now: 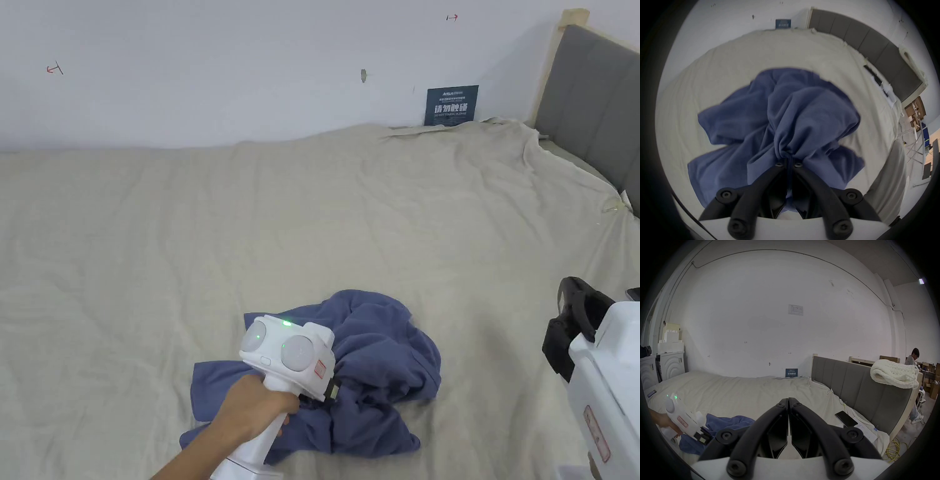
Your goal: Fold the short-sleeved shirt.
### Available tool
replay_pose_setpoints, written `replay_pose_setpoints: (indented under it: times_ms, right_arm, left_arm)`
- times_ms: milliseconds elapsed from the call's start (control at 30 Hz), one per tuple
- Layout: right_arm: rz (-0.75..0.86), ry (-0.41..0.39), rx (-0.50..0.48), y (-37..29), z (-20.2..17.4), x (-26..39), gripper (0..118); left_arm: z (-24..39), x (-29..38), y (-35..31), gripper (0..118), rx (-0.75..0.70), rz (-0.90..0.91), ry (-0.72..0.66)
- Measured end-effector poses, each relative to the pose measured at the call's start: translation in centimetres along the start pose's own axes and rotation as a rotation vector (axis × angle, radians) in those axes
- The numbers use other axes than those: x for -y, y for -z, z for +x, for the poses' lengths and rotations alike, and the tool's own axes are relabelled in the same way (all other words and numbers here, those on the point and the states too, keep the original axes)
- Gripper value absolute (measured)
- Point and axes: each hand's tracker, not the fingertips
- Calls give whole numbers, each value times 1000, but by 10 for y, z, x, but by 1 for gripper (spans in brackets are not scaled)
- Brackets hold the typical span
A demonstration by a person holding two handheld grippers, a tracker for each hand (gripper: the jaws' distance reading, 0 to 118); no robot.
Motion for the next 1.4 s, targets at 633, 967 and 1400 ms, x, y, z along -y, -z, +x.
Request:
replay_pose_setpoints:
  times_ms: [633,967,1400]
  right_arm:
    - [28,1,-40,-2,-14,-17,0]
    - [53,1,-65,-4,-23,-19,0]
    - [69,5,-88,1,-31,-17,0]
  left_arm:
    - [-22,24,-156,118,-6,568,-143]
    - [-33,83,-219,118,-302,998,-216]
    - [-48,146,-203,6,-538,1134,-242]
